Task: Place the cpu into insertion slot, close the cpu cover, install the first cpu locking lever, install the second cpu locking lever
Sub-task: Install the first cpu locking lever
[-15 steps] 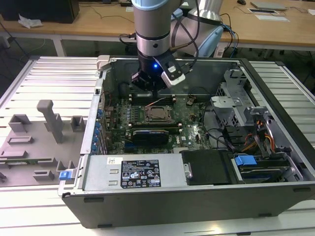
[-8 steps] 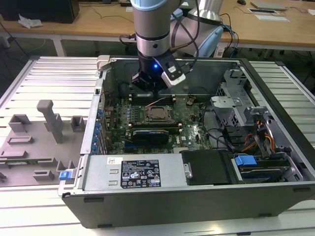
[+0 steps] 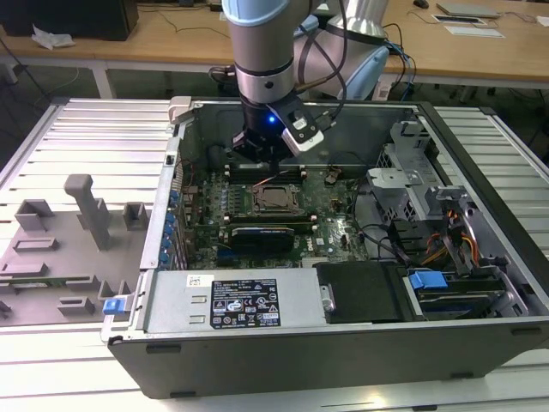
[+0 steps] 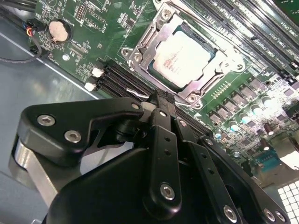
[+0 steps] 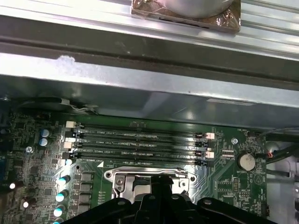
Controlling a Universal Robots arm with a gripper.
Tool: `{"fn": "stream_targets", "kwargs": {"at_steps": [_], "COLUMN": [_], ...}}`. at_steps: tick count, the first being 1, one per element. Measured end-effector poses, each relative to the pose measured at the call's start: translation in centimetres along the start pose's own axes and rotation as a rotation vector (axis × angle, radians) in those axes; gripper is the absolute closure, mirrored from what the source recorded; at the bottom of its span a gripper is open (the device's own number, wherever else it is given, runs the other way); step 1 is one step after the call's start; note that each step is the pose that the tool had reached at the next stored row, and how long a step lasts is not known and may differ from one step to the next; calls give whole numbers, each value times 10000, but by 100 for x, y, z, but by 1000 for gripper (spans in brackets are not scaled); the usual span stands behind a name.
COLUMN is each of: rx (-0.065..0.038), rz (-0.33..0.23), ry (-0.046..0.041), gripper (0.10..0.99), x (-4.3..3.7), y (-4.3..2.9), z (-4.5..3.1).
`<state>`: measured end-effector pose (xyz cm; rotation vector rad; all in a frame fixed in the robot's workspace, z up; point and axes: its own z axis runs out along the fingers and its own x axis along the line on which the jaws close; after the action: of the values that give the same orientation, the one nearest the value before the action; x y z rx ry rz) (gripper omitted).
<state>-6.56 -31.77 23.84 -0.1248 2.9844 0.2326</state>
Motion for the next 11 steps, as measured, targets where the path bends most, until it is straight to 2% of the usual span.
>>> {"fn": "stream_targets", "kwargs": {"at_steps": [2, 4, 11], "rx": [16, 88, 165], "rz": [-2, 22, 468], "ry": [0, 2, -63], "gripper": [980, 980, 980], "x": [1, 1, -7], "y": [11, 75, 98], "z": [12, 57, 120]}}
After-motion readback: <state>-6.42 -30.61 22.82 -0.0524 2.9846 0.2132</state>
